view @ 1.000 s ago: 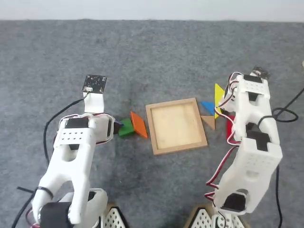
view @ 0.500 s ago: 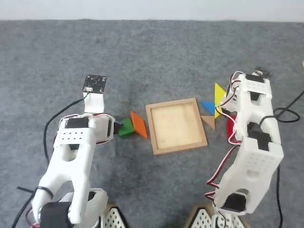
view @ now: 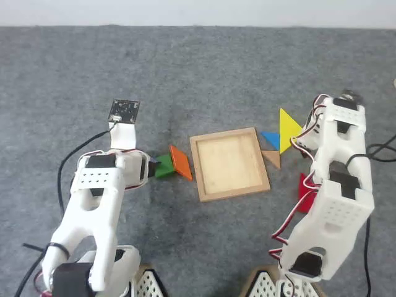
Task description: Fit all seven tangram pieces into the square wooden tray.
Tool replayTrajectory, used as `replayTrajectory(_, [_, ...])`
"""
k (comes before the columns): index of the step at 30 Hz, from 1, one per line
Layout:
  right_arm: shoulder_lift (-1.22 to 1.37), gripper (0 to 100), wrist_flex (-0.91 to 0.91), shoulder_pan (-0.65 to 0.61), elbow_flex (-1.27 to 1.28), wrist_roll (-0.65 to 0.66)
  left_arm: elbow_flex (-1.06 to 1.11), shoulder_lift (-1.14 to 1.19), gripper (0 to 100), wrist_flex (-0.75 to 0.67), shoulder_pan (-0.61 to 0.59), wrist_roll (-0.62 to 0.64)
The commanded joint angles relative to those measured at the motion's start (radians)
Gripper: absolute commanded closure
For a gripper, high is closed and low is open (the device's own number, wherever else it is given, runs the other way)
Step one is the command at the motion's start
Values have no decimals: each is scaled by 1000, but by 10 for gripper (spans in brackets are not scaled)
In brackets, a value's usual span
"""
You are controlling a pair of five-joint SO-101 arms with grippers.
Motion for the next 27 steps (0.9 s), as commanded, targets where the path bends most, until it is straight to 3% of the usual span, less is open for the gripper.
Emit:
replayTrajectory(1, [-31,894,10,-1,-32,149,-7,-11,778,-23,-11,6])
replayTrajectory(5, [-31,894,70,-1,-89,236,-7,-11,778,-23,-11,6])
replayTrajectory(9, [-64,890,242,8,-233,397,-7,-8,778,-23,-11,6])
replayTrajectory(15, [-412,889,460,4,-278,621,-5,-3,778,-44,-11,6])
replayTrajectory(20, [-674,871,443,-5,72,798,-5,-3,778,-44,-11,6])
replayTrajectory(27, [-803,771,145,-7,658,939,7,-3,778,-44,-11,6])
